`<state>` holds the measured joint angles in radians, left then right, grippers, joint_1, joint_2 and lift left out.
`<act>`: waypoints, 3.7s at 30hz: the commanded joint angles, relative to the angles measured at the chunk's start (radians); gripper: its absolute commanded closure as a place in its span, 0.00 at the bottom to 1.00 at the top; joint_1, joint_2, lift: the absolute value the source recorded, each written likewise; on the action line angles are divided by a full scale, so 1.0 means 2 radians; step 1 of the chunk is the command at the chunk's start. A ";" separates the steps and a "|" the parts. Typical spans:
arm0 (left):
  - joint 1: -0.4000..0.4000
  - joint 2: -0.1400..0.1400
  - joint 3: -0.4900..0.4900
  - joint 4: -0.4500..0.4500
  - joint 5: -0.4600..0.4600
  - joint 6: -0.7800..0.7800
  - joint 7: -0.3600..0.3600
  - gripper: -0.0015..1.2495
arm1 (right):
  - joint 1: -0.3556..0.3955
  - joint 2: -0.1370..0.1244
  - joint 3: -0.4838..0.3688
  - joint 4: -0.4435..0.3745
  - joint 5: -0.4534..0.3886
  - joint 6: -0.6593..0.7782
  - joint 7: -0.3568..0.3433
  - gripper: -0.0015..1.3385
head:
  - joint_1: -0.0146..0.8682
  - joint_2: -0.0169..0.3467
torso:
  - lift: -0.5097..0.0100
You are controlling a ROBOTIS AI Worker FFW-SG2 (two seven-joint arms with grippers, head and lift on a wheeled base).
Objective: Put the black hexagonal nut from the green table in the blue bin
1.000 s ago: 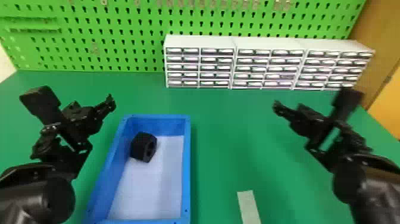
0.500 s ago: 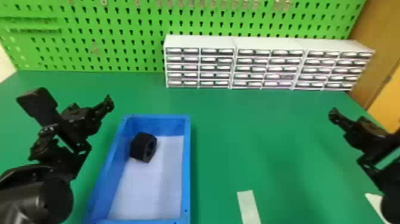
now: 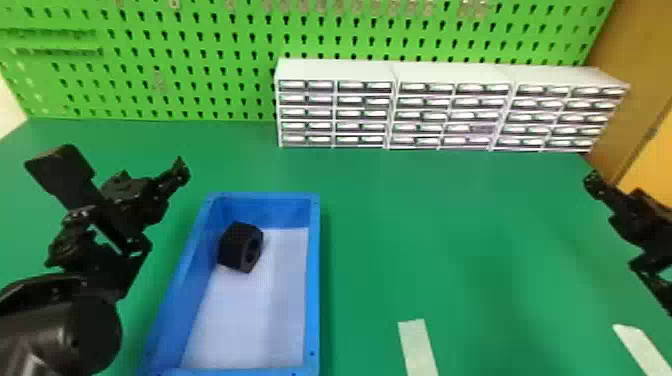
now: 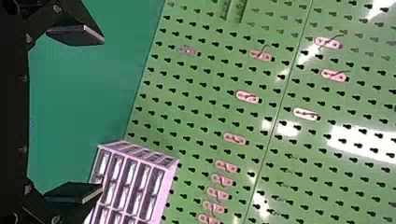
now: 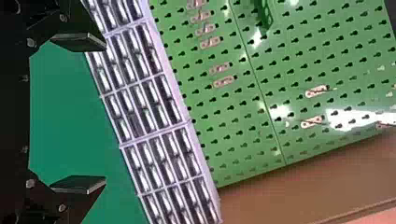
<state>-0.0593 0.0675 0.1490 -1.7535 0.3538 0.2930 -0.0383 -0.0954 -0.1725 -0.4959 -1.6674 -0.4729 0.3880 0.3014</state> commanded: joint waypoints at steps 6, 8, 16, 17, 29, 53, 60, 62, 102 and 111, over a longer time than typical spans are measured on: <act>0.000 0.000 0.004 -0.001 -0.004 0.000 0.000 0.14 | -0.002 0.001 0.006 0.006 0.003 0.000 0.000 0.21 | 0.80 0.07 | 0.79; 0.000 0.000 0.007 -0.001 -0.004 0.000 0.000 0.14 | -0.002 0.002 0.005 0.006 0.003 0.000 0.000 0.21 | 0.80 0.07 | 0.79; 0.001 0.000 0.006 -0.001 -0.001 0.000 0.000 0.14 | -0.008 0.001 0.006 0.002 0.001 -0.003 0.000 0.21 | 0.80 0.07 | 0.79; 0.000 0.000 0.005 -0.001 -0.002 0.000 0.000 0.14 | -0.008 0.001 0.007 0.002 0.001 -0.003 0.000 0.21 | 0.80 0.07 | 0.79; -0.009 0.000 -0.005 -0.001 -0.014 0.000 0.000 0.14 | -0.016 -0.007 0.029 0.003 0.008 -0.003 0.000 0.21 | 0.80 0.07 | 0.79; -0.011 0.000 0.005 -0.005 -0.014 0.000 0.000 0.14 | -0.022 0.001 0.037 0.004 0.018 0.003 0.000 0.21 | 0.80 0.07 | 0.79; -0.011 0.000 0.007 -0.007 -0.014 0.000 0.000 0.14 | -0.022 0.003 0.037 0.005 0.019 0.004 0.000 0.21 | 0.80 0.07 | 0.79; -0.011 0.000 0.007 -0.007 -0.014 0.000 0.000 0.14 | -0.022 0.003 0.038 0.005 0.019 0.004 0.000 0.21 | 0.80 0.07 | 0.79; -0.012 0.000 0.001 -0.009 -0.014 0.000 0.000 0.14 | -0.027 0.004 0.045 0.020 0.014 0.002 0.000 0.21 | 0.80 0.07 | 0.79; -0.011 0.000 0.001 -0.009 -0.014 0.000 0.000 0.14 | -0.029 0.004 0.048 0.022 0.014 0.002 0.000 0.21 | 0.80 0.07 | 0.79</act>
<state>-0.0823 0.0675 0.1519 -1.7716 0.3267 0.2930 -0.0383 -0.1513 -0.1640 -0.4022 -1.6262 -0.4449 0.3927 0.3012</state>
